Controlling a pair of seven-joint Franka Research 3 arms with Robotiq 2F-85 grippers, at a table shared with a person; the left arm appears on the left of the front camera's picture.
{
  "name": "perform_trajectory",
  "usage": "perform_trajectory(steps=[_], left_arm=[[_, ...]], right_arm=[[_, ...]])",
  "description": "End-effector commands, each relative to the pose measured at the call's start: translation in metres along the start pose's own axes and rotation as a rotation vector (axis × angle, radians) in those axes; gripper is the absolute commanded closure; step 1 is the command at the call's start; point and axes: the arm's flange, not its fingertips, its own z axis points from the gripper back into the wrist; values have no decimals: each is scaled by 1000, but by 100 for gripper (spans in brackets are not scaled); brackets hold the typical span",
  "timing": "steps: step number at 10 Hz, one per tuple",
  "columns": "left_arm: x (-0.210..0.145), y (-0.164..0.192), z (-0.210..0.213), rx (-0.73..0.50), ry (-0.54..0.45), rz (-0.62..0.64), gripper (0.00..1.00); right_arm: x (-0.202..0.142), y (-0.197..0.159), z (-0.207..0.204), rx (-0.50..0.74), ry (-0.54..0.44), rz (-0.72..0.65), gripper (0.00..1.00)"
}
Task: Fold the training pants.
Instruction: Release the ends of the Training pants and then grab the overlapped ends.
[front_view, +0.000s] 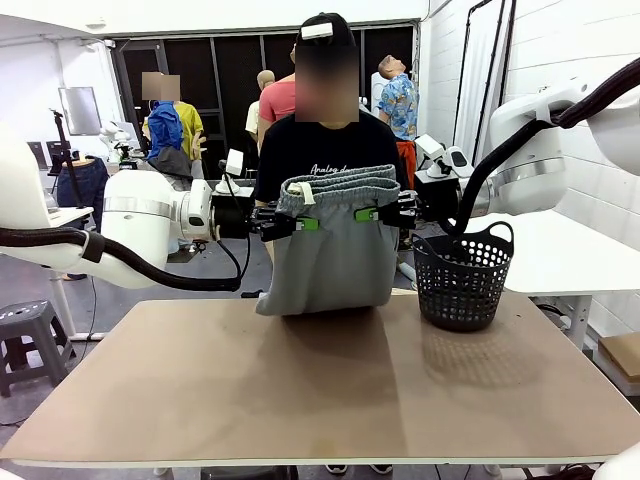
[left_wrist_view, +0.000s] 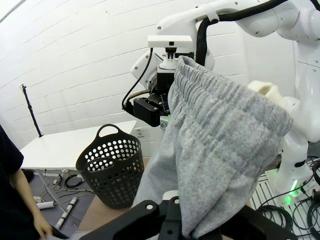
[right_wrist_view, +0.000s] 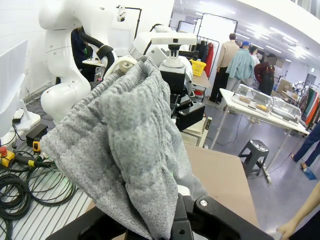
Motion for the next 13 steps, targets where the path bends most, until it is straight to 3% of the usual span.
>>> perform_trajectory(steps=[1,13], left_arm=[[3,-1,-1,5,-10,-1,100],[3,-1,-1,5,-10,-1,100]], right_arm=[[2,3,-2,-6,-18,3,100],[2,3,-2,-6,-18,3,100]])
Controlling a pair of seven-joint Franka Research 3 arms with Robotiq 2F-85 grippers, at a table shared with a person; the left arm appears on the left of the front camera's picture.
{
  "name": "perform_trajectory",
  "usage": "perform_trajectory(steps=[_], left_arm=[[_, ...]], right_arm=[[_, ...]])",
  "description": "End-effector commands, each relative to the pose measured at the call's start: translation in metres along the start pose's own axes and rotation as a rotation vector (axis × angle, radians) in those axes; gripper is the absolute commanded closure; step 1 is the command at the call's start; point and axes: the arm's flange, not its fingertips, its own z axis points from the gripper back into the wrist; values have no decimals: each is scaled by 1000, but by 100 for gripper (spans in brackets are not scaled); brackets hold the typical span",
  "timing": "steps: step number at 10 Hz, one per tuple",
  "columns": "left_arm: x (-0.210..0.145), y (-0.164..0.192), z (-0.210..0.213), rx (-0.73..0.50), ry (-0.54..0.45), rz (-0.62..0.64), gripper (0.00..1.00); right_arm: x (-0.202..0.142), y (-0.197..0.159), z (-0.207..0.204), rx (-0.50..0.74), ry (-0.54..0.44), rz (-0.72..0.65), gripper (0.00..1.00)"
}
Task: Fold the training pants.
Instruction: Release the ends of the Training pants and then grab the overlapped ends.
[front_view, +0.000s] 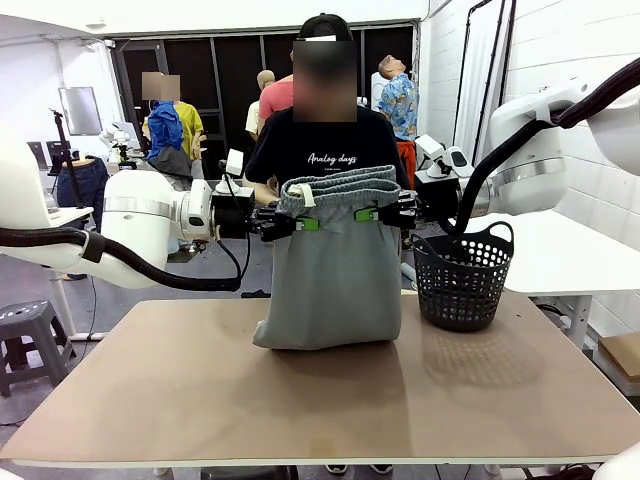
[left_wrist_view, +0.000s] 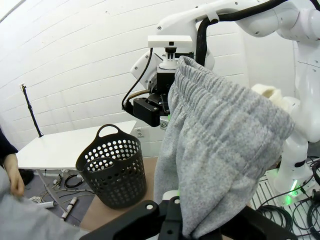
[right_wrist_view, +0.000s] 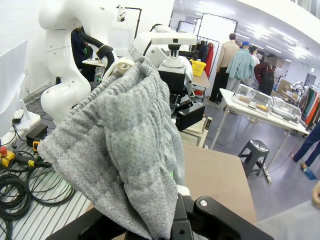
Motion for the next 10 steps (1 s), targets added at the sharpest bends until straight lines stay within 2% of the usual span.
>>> perform_trajectory(steps=[1,10], left_arm=[[3,-1,-1,5,-10,-1,100],[3,-1,-1,5,-10,-1,100]], right_arm=[[2,3,-2,-6,-18,3,100],[2,3,-2,-6,-18,3,100]])
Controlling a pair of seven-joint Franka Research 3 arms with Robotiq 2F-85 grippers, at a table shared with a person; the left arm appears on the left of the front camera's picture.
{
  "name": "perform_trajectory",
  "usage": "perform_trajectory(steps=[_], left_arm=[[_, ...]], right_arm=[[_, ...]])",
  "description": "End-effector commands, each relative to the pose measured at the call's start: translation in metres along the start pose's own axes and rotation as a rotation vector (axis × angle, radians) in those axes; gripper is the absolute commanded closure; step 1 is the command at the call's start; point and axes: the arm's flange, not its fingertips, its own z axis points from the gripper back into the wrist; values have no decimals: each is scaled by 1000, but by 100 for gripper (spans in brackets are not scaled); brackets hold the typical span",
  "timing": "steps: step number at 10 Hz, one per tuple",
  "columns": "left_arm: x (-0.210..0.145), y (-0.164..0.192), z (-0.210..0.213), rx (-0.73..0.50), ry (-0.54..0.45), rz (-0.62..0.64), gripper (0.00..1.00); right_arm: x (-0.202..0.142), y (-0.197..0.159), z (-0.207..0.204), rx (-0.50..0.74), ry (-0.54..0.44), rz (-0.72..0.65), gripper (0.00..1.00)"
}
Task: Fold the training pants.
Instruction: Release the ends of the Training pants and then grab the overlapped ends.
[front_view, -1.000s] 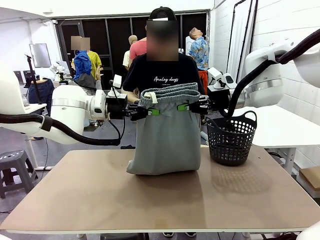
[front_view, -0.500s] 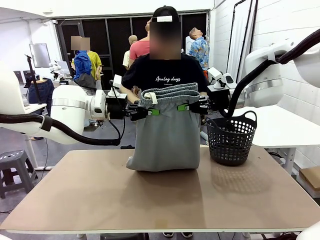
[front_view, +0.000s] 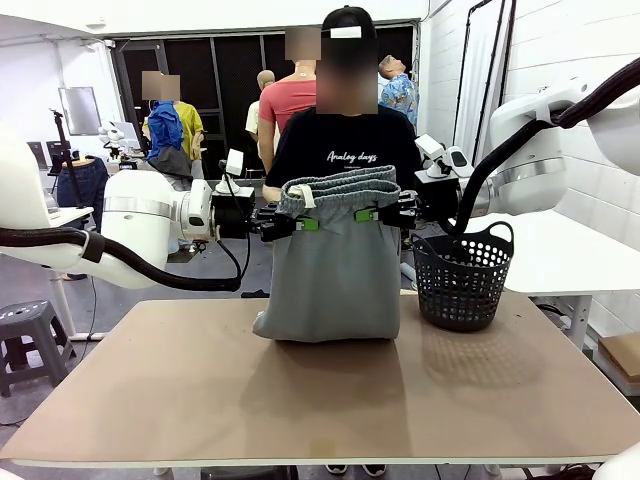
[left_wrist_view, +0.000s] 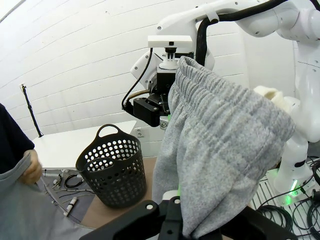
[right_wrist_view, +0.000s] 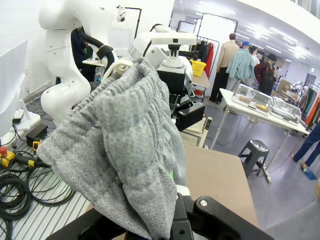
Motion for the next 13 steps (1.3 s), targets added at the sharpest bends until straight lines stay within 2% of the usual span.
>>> perform_trajectory(steps=[1,13], left_arm=[[3,-1,-1,5,-10,-1,100],[3,-1,-1,5,-10,-1,100]], right_arm=[[2,3,-2,-6,-18,3,100],[2,3,-2,-6,-18,3,100]])
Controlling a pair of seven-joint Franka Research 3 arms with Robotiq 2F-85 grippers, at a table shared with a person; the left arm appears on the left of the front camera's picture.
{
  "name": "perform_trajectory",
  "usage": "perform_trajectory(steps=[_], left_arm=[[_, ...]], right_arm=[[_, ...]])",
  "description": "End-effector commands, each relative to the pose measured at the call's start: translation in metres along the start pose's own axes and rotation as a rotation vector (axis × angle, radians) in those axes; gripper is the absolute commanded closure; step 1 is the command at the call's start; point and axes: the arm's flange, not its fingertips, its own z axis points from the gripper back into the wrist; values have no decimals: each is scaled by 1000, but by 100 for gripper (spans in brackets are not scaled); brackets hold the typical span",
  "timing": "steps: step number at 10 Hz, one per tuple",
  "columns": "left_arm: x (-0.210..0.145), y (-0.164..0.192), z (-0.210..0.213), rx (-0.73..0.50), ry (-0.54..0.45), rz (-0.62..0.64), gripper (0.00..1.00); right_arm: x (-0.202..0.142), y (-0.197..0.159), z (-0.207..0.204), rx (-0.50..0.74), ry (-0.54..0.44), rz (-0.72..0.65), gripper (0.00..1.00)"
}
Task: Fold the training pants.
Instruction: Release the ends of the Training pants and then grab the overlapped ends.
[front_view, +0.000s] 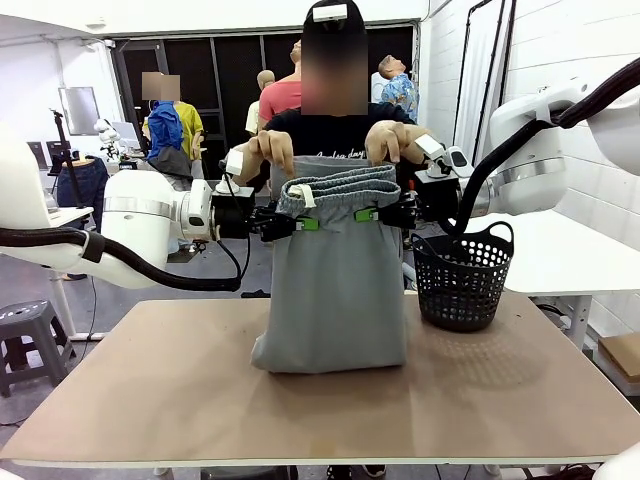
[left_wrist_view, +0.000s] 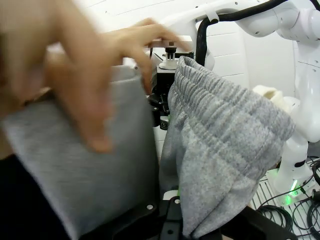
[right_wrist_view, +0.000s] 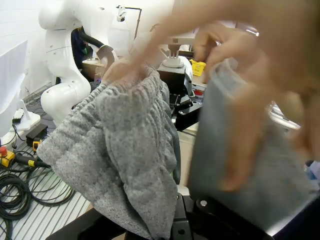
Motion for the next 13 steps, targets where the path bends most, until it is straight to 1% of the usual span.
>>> perform_trajectory(steps=[1,13], left_arm=[[3,-1,-1,5,-10,-1,100],[3,-1,-1,5,-10,-1,100]], right_arm=[[2,3,-2,-6,-18,3,100],[2,3,-2,-6,-18,3,100]])
